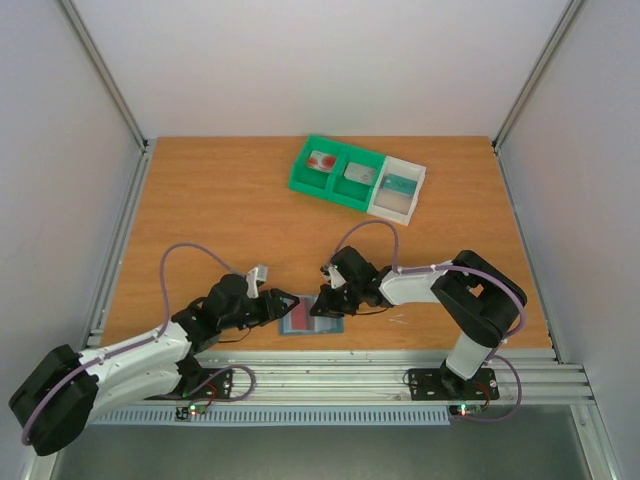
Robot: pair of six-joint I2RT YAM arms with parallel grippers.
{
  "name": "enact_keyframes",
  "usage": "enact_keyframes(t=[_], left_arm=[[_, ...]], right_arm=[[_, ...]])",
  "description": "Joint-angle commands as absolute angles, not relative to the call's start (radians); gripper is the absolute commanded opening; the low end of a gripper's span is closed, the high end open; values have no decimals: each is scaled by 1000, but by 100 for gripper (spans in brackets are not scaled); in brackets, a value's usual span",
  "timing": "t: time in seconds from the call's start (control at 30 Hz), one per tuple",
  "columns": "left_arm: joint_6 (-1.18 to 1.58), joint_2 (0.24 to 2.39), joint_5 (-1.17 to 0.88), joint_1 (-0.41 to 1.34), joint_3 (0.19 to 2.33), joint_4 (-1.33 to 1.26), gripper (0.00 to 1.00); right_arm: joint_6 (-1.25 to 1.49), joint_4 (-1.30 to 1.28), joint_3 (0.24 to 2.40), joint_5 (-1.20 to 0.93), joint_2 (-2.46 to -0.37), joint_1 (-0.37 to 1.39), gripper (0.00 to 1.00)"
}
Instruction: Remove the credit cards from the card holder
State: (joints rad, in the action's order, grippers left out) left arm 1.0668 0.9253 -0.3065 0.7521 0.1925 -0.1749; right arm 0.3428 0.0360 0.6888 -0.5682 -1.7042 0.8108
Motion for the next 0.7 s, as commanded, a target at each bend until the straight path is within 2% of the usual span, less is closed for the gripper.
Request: enact_keyframes(t=[0.0,0.47,0.67], left_arm=[[1064,899,-296,752,215,-168,54],[1032,1046,-302,753,205,-269,54],[1029,1117,-310,753,200,-319,51]], right_arm=[[352,22,660,-518,-1738,821,1],[365,46,655,-523,-1732,821,1],[364,48,652,-523,-1730,821,1]])
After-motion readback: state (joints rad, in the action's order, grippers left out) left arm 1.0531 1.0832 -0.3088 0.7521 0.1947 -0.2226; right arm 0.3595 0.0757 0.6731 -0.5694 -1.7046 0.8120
